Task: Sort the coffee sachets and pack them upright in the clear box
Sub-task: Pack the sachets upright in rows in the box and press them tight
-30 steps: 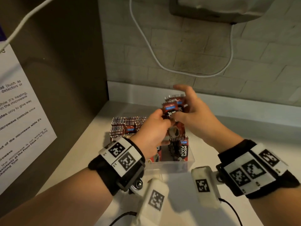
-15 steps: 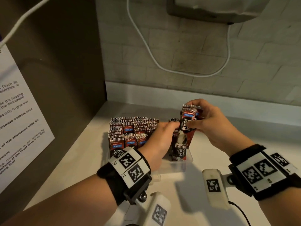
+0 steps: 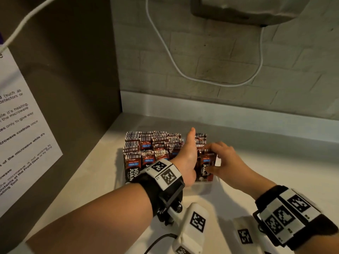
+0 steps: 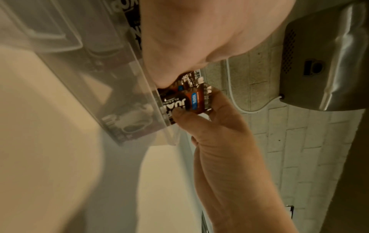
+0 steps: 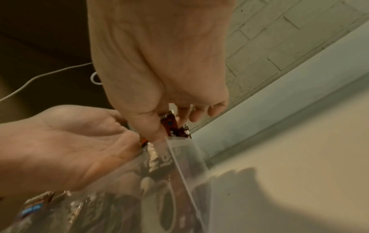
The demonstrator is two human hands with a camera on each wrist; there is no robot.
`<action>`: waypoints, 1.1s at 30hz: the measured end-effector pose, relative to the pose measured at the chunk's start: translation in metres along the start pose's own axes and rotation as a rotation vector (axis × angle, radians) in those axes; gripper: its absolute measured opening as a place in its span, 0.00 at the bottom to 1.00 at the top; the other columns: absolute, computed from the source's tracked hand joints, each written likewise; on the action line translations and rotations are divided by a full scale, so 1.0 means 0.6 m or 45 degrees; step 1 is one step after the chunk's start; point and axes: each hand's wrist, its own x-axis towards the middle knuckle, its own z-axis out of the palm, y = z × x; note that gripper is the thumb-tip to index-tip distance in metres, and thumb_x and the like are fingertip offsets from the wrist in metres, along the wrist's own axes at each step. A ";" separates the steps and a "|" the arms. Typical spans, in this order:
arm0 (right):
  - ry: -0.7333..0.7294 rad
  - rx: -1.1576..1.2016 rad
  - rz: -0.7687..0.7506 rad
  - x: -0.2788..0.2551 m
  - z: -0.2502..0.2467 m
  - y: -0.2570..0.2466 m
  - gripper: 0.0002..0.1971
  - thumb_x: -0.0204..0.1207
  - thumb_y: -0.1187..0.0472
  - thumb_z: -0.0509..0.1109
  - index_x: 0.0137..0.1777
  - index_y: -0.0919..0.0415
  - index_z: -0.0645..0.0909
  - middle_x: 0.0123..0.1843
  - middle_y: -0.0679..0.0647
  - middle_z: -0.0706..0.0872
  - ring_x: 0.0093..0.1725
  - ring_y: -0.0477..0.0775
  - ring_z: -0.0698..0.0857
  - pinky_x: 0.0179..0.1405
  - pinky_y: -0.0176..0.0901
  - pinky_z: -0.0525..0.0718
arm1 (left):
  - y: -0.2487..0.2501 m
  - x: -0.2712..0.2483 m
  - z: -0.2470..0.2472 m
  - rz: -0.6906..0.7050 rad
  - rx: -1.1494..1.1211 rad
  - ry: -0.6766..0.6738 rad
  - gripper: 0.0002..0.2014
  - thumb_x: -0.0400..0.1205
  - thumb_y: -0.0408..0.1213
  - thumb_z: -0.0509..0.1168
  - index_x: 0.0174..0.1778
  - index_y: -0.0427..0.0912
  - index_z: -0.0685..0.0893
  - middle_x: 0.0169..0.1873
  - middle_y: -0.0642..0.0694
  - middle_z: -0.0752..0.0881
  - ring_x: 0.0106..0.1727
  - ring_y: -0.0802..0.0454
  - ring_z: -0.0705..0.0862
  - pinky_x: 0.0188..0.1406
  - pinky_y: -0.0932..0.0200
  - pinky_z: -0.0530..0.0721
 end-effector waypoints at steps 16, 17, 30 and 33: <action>-0.320 0.296 0.407 0.030 0.008 -0.018 0.19 0.62 0.72 0.78 0.47 0.54 0.78 0.32 0.48 0.84 0.25 0.42 0.81 0.21 0.35 0.78 | -0.006 0.032 0.020 -0.053 -0.062 0.078 0.41 0.69 0.78 0.59 0.63 0.46 0.83 0.54 0.37 0.88 0.54 0.37 0.87 0.47 0.43 0.86; -0.303 0.299 0.392 0.030 0.009 -0.014 0.22 0.61 0.72 0.80 0.51 0.54 0.78 0.36 0.48 0.85 0.29 0.43 0.83 0.23 0.37 0.80 | -0.008 0.033 0.021 -0.043 -0.063 0.096 0.40 0.69 0.77 0.59 0.60 0.45 0.84 0.51 0.38 0.89 0.53 0.38 0.87 0.47 0.43 0.86; -0.322 0.172 0.331 0.039 0.012 -0.003 0.37 0.59 0.70 0.81 0.65 0.51 0.69 0.42 0.51 0.86 0.29 0.48 0.86 0.22 0.40 0.83 | -0.018 0.047 0.020 0.047 -0.235 0.165 0.38 0.66 0.74 0.64 0.56 0.43 0.88 0.53 0.37 0.89 0.56 0.38 0.87 0.65 0.35 0.80; -0.225 0.174 0.318 0.038 0.015 -0.003 0.37 0.60 0.67 0.82 0.65 0.49 0.68 0.41 0.52 0.87 0.27 0.48 0.86 0.24 0.45 0.87 | -0.017 0.043 0.022 0.071 -0.233 0.166 0.36 0.71 0.72 0.63 0.55 0.41 0.89 0.55 0.37 0.90 0.57 0.40 0.88 0.65 0.36 0.80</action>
